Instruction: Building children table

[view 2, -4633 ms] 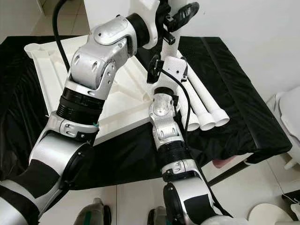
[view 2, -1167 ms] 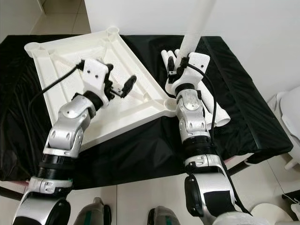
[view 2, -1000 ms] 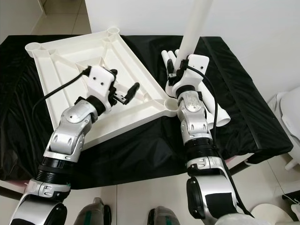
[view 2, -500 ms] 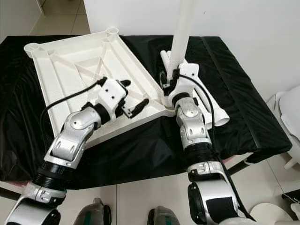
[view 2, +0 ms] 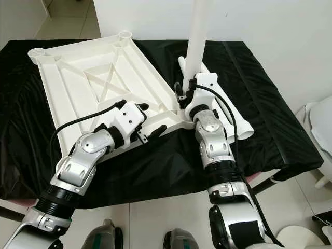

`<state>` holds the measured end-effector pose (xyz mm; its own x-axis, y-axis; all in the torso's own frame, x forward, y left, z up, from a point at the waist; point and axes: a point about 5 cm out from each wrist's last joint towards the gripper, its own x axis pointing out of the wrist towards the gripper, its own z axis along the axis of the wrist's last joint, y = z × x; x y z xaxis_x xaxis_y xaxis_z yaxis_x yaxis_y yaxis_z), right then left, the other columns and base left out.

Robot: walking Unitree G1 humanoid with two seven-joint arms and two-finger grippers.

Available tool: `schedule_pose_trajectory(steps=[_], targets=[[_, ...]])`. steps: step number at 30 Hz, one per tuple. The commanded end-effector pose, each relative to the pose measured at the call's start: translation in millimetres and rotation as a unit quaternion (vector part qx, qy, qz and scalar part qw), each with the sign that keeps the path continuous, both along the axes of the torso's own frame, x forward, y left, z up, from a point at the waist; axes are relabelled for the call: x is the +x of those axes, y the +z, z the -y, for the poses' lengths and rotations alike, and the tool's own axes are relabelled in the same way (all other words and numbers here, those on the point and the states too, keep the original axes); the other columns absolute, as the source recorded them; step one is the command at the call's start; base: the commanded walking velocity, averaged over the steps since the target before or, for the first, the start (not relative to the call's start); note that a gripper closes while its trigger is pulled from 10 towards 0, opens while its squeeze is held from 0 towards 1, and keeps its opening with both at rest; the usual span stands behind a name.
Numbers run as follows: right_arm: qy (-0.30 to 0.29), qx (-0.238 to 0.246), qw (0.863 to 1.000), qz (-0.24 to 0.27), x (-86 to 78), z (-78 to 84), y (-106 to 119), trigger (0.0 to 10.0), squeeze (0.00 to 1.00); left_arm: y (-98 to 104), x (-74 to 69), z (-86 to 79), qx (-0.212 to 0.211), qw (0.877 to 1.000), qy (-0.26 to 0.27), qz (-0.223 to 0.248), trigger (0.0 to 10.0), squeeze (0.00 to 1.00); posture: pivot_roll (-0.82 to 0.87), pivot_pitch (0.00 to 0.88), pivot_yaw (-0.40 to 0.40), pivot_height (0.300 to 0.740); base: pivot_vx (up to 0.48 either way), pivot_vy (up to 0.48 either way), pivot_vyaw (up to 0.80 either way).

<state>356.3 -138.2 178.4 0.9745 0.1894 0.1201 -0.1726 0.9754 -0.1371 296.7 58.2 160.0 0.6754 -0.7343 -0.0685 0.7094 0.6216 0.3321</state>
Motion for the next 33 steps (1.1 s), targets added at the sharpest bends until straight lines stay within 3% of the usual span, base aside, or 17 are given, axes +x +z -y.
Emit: schedule_pose_trajectory(steps=[1,10,22,33], targets=[[-0.020,0.003,1.000,-0.007,-2.1,8.3,-3.2,10.0,0.00,-3.8,-1.7,1.8,0.011,1.000,-0.011,-0.010,10.0,0.00,-0.03,0.000,-0.013,0.740,0.000,0.000,0.00],[-0.037,0.009,0.999,-0.013,-8.0,17.8,-10.3,10.0,0.00,-3.8,-2.4,2.6,0.011,1.000,-0.018,-0.012,10.0,0.00,-0.03,0.000,-0.005,0.740,0.000,0.000,0.00],[-0.016,0.038,0.999,-0.029,-5.2,2.8,-29.4,10.0,0.00,-0.7,-1.4,3.1,0.011,1.000,-0.023,-0.009,10.0,0.00,-0.03,0.000,0.000,0.740,0.000,0.000,0.00],[-0.017,0.033,0.999,-0.034,0.0,2.6,-30.4,10.0,0.00,0.5,-3.5,3.1,0.011,1.000,-0.024,-0.009,10.0,0.00,-0.02,0.000,-0.003,0.740,0.000,0.000,0.00]])
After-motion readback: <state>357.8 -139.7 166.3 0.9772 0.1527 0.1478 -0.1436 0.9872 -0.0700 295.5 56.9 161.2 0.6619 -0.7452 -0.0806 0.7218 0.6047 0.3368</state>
